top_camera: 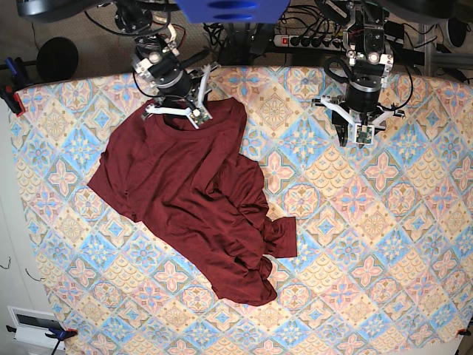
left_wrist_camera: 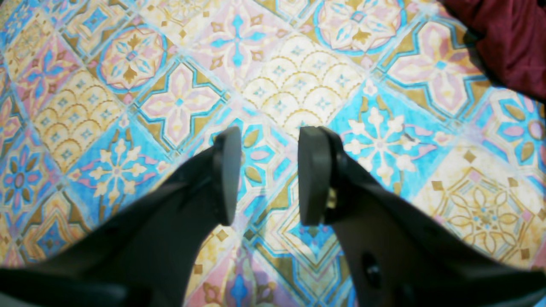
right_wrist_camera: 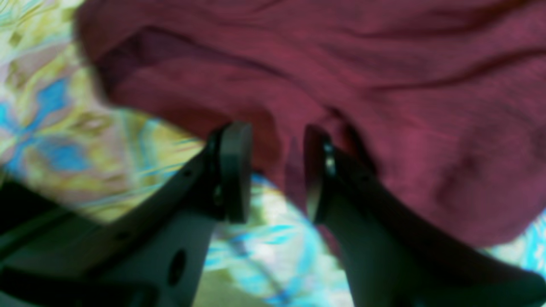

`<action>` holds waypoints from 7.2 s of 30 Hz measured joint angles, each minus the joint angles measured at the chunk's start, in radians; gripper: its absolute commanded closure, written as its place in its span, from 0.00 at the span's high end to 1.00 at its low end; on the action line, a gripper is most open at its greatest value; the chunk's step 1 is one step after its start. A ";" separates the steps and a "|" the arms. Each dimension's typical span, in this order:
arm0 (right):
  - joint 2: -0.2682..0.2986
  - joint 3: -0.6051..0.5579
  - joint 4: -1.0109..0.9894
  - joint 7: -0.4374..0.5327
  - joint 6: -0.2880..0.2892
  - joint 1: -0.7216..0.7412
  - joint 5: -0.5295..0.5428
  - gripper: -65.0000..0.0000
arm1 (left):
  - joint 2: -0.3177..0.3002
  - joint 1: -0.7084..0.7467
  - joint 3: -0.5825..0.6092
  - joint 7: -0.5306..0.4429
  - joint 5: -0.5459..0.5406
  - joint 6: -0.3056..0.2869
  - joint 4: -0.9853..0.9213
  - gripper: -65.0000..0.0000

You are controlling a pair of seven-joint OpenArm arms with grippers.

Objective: Layout the t-shirt on the table in an organized manner, then fold the t-shirt properly
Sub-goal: 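Regrasp the shirt collar edge with the right gripper and pull it outward, then grasp a shirt edge with the right gripper and drag it along the table, then grasp the shirt fabric with the right gripper and lift it toward the robot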

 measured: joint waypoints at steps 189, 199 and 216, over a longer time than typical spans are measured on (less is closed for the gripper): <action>0.022 0.229 -0.327 0.266 0.189 0.234 -0.167 0.39 | 0.077 0.025 0.001 -0.003 -0.005 0.000 -0.003 0.35; -0.006 0.230 -0.398 0.278 0.265 0.303 -0.167 0.21 | 0.077 0.022 0.000 -0.004 -0.007 0.000 -0.003 0.35; -0.036 0.404 -0.395 0.253 0.278 0.293 -0.170 0.32 | 0.044 0.023 0.000 -0.003 -0.008 0.000 -0.003 0.35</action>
